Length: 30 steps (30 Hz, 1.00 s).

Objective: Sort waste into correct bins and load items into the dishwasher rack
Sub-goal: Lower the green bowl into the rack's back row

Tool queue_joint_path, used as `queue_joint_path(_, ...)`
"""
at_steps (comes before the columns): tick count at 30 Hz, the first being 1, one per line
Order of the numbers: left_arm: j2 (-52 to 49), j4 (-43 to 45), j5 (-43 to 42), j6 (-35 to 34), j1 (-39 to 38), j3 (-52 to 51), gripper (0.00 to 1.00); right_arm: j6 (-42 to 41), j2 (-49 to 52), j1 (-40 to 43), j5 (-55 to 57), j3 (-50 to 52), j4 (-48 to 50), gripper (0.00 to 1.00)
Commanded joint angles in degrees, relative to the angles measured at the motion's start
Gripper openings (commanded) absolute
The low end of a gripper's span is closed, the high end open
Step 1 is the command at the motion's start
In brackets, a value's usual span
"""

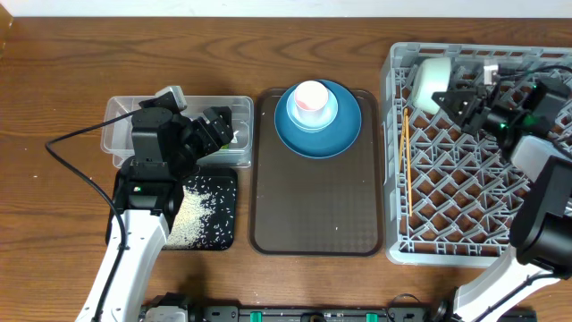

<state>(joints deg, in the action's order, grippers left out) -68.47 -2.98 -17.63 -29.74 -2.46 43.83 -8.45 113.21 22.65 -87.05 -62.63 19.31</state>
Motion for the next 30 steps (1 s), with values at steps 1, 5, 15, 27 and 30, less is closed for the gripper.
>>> queue_joint_path(1,-0.11,-0.02,0.37,0.76,0.00,-0.07,0.90,0.13,0.39,1.05,1.51,-0.09,-1.66,0.02)
queue_joint_path(5,-0.11,-0.02,0.37,0.76,0.00,-0.07,0.90,-1.09,0.39,1.75,1.75,-0.09,-2.40,0.02)
queue_joint_path(15,-0.11,-0.02,0.37,0.76,0.02,-0.07,0.89,-13.44,0.39,5.20,4.28,-0.09,-2.43,0.07)
queue_joint_path(27,-0.11,-0.02,0.37,0.76,0.00,-0.07,0.89,-19.12,0.39,10.43,5.03,-0.09,-2.43,0.26)
queue_joint_path(30,-0.11,-0.02,0.37,0.76,0.00,-0.07,0.90,-22.80,0.39,11.52,7.56,-0.09,-2.43,0.27)
